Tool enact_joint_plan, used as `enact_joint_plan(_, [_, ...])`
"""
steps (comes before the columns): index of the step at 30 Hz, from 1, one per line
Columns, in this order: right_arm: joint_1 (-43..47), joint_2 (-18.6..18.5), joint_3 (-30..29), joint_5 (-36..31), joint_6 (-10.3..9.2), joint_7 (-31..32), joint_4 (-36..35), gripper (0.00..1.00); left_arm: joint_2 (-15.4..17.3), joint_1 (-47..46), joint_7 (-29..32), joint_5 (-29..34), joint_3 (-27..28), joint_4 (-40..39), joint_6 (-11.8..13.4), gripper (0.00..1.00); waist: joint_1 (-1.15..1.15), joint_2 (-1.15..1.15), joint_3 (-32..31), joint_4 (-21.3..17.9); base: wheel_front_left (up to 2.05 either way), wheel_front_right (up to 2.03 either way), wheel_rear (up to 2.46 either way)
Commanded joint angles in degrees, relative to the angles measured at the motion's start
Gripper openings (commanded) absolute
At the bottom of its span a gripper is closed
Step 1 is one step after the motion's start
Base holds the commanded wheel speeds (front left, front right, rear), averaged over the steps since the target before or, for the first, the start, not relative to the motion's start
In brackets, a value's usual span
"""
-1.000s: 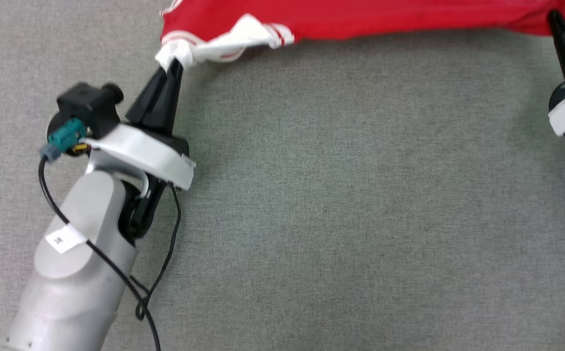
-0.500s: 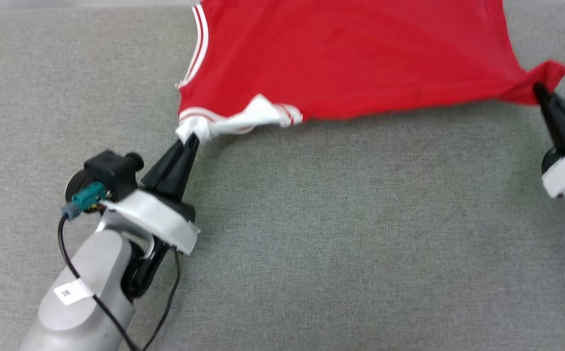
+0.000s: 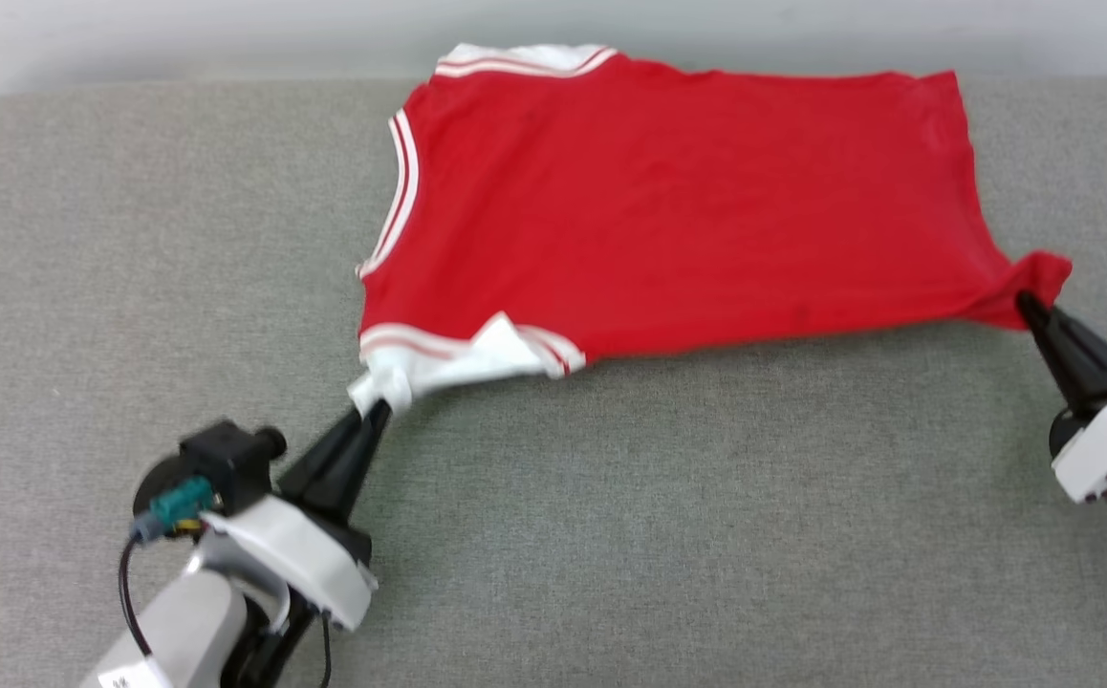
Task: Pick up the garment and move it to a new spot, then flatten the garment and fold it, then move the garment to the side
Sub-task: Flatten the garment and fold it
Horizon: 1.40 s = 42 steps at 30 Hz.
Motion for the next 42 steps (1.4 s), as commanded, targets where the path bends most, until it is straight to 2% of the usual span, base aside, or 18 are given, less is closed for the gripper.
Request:
enact_joint_plan(1, [1.53,-0.45,0.19,0.20,-0.06,-0.18,-0.29,0.00,0.67,1.80,-0.28,-0.08,-0.54,-0.30,0.03,0.00,0.01,0.00,-0.92,0.18,0.00,0.00,0.00])
enact_joint_plan(20, [15.18,-4.18,-0.72,0.02,-0.07,-0.19,-6.93,0.00,2.41,16.48,-0.28,1.48,2.21,-6.87,0.03,0.00,0.01,0.00,-7.69,0.28,0.00,0.00,0.00])
enact_joint_plan(23, [18.21,-4.68,-1.46,-0.13,-0.06,-0.19,-8.47,0.00,2.74,19.24,-0.28,2.78,1.28,-7.49,0.22,0.00,0.01,0.00,-8.49,0.36,0.00,0.00,0.00])
enact_joint_plan(28, [23.35,-5.51,-4.14,-0.54,-0.06,-0.19,-11.27,0.00,2.12,22.83,-0.28,3.40,0.09,-9.04,0.69,0.00,0.01,0.00,-9.80,0.59,0.00,0.00,0.00])
enact_joint_plan(36, [31.60,-6.18,-8.45,-1.72,-0.06,-0.06,-16.15,0.00,3.46,28.13,-0.27,3.85,0.37,-13.36,2.98,0.00,0.01,0.00,-10.45,0.90,0.00,0.00,0.00])
enact_joint_plan(37, [32.32,-6.39,-9.11,-1.95,-0.06,-0.07,-16.62,0.00,3.74,28.72,-0.25,3.77,0.46,-14.03,3.31,0.00,0.01,0.00,-10.40,0.95,0.00,0.00,0.00])
enact_joint_plan(38, [36.93,-6.40,-11.75,-2.47,-0.06,0.52,-20.21,0.00,5.03,31.62,1.00,3.33,0.65,-17.76,4.82,0.00,0.01,0.00,-9.95,1.20,0.00,0.00,0.00])
enact_joint_plan(42, [38.37,-6.38,-14.14,-3.14,-0.05,1.86,-23.50,0.00,7.29,30.78,3.23,2.99,1.51,-21.34,4.81,0.00,0.01,0.00,-9.21,1.09,0.00,0.00,0.00])
